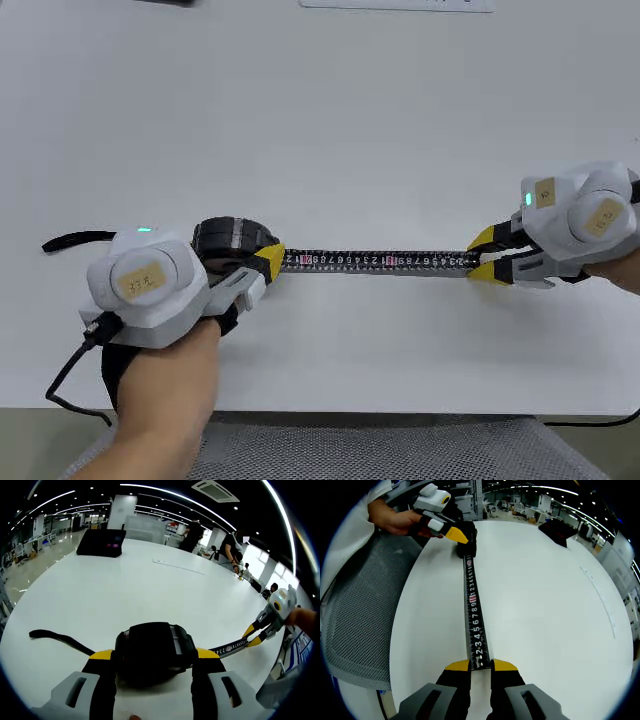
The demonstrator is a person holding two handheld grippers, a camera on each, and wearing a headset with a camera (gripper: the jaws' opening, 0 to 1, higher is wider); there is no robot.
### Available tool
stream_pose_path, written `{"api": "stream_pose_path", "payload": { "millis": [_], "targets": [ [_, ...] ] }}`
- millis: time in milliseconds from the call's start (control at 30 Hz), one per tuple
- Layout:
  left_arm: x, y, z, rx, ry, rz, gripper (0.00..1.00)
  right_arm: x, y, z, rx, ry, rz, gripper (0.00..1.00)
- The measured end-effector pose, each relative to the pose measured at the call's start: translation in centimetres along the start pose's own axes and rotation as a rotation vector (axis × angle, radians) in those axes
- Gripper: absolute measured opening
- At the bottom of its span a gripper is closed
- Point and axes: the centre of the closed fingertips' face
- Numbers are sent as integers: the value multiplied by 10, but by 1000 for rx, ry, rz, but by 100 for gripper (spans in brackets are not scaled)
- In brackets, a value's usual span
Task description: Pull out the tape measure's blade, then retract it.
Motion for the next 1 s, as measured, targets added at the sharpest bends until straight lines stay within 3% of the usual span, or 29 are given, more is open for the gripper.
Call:
{"api": "stream_pose_path", "payload": {
  "millis": [267,1000],
  "targets": [
    [-1,0,1,-5,2,-3,56,0,0,0,-1,1,1,11],
    [-2,0,2,2,25,-22,56,-2,-34,2,73,-30,-4,10]
  ]
}}
Point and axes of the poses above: the centre of the closed fingertips' face, and the gripper's own axes: z roughly forward along the fingers, x roughly to its right, y roughly out of its underside, and after that the axes turned 14 degrees about -x, right-handed
